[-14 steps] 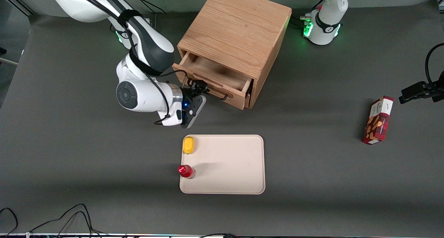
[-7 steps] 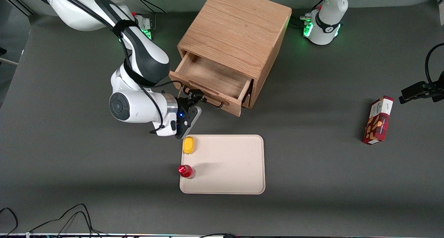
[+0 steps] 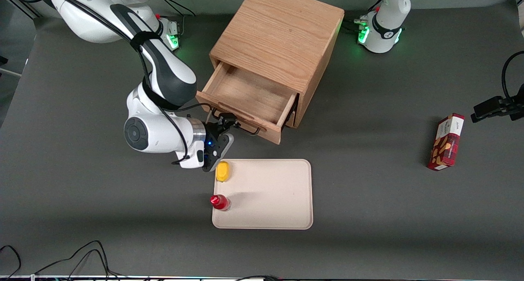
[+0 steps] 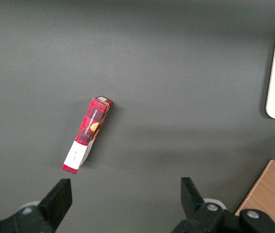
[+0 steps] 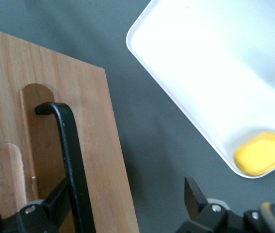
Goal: Open upper drawer
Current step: 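Pull the handle outward from the cabinet with the right gripper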
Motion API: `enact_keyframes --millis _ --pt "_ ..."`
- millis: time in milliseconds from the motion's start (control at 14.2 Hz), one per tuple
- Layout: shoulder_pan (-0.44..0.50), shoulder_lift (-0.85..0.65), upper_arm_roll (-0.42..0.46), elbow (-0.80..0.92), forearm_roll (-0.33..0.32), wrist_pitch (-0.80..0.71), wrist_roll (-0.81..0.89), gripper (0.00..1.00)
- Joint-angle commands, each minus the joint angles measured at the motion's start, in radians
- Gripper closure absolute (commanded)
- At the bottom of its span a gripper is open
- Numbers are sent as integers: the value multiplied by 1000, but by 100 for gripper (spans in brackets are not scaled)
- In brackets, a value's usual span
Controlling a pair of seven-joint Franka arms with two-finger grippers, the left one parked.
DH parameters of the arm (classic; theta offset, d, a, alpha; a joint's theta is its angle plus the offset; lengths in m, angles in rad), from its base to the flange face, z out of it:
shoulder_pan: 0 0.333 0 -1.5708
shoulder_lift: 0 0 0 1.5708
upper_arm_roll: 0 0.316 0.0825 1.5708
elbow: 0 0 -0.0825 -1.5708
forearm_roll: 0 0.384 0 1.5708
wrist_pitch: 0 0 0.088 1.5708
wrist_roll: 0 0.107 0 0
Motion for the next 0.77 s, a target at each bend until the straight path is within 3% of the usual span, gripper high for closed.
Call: enact_keyframes --millis 0,702 --pt "6 52 -26 89 -31 -51 13 0" --pt "6 144 -100 273 -31 -158 11 0"
